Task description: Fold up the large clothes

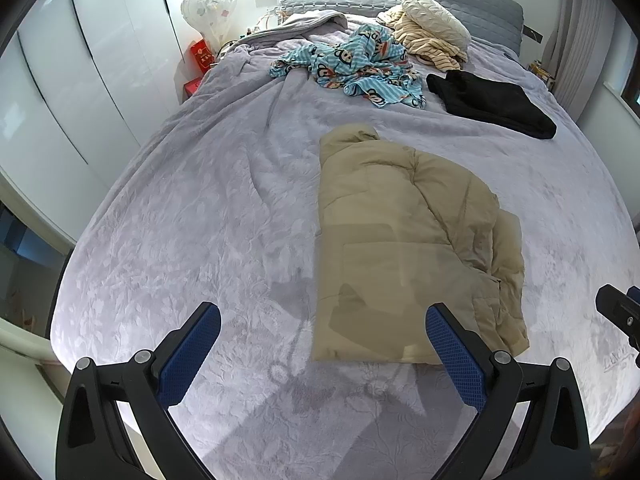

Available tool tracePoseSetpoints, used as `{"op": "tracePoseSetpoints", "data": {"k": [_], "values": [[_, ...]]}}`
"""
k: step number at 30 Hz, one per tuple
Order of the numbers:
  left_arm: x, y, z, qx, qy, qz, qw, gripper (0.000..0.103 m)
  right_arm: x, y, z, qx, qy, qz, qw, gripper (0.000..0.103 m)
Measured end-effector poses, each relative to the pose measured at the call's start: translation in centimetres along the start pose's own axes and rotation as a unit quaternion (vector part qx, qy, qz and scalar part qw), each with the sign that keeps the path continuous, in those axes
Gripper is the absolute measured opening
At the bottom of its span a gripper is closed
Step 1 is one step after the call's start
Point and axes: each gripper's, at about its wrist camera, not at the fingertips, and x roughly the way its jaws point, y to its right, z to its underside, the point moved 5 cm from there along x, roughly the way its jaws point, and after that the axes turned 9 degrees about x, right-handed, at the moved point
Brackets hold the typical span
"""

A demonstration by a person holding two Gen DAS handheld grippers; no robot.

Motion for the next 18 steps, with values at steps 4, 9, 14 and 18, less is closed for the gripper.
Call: {"op": "tracePoseSetpoints", "data": {"k": [4,9,14,18], "values": [[-0.02,0.05,0.11,-0.002,0.0,-0.001,1.0,0.102,-0.04,-0.13,0.12,0.0,0.001,0.0,1.0,0.103],[-0.18,0.16,0.18,-0.007,0.004,-0.003,1.0,0.102,0.02,-0.18,0.15,0.0,0.0,0.0,1.0,0.103],[-0.63,0.07,0.13,-0.009,0.011,-0.007,0.9999,0.102,-0.07,-0.4,0.18,0.002,0.0,0.0,1.0,0.103],[-0.75,0.26,0.09,-0.009,0.011,-0.004,0.9999,0.102,-0.04,-0.38,0.25,0.002,0.001,0.0,1.0,0.103]]}}
